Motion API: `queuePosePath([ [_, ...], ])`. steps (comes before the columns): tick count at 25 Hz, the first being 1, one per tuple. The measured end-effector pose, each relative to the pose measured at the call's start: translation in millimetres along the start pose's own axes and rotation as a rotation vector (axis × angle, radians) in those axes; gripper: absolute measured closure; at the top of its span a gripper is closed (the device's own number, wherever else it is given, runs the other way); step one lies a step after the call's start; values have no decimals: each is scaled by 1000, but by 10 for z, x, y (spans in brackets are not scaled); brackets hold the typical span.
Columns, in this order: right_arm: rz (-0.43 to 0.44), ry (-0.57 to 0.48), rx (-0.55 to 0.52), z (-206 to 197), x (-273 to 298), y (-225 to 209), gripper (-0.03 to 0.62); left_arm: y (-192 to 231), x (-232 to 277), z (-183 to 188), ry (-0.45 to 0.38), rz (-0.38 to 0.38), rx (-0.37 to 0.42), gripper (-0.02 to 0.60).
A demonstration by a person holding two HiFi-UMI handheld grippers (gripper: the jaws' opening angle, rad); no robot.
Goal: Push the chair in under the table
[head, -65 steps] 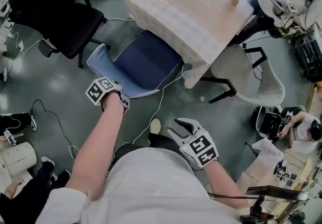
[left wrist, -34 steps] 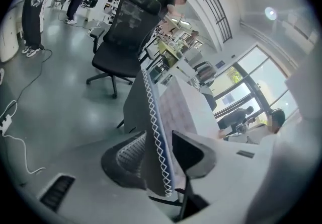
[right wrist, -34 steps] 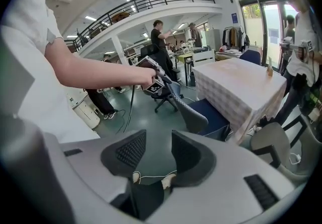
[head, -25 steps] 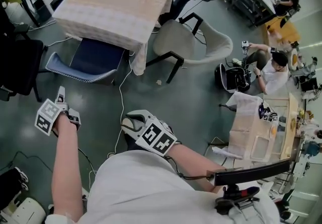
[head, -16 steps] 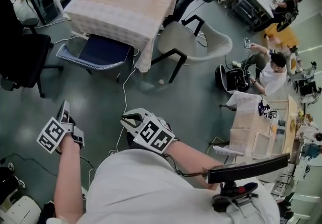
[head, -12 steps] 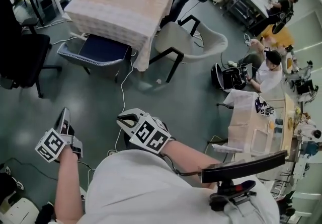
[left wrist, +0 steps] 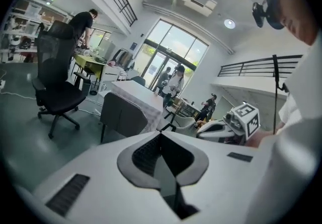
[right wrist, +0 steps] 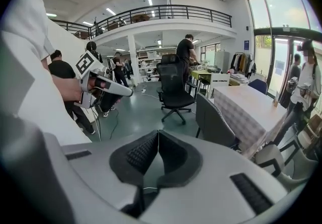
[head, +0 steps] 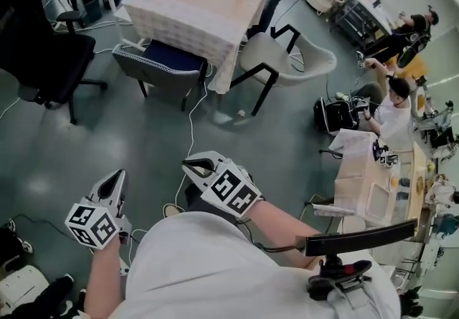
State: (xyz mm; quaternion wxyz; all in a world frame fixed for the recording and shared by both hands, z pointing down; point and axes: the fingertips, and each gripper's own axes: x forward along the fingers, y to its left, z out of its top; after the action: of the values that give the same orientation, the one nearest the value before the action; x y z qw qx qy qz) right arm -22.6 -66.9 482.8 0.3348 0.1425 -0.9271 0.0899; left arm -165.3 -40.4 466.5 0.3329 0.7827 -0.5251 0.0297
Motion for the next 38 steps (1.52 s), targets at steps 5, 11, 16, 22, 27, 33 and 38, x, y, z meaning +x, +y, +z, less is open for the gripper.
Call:
queuePosePath([
  [5,6,-13,-23,85,37,366,579,-185,-400,-157,23,-45,80,569],
  [11,36,-18,-57,215,81,758,579,-229,-791,-257,29,-41,112,569],
  [16,46,-17,-91,273,96,934,580,-188,-936,-362,38,-26,115,569],
  [22,45,-14,-101,305,84,1054,580,-172,-1015,-400,46,-28,113,569],
  [27,53,-17,-104,294,85,1132,580,-163,-1051,-457,47,-26,101,569],
  [33,45,-23,-106,287,15,1143,580,-216,-1049,-475,50,-32,105,569],
  [38,41,-24,-99,232,-27,1137,580,-267,-1012,-504,57,-40,104,569],
])
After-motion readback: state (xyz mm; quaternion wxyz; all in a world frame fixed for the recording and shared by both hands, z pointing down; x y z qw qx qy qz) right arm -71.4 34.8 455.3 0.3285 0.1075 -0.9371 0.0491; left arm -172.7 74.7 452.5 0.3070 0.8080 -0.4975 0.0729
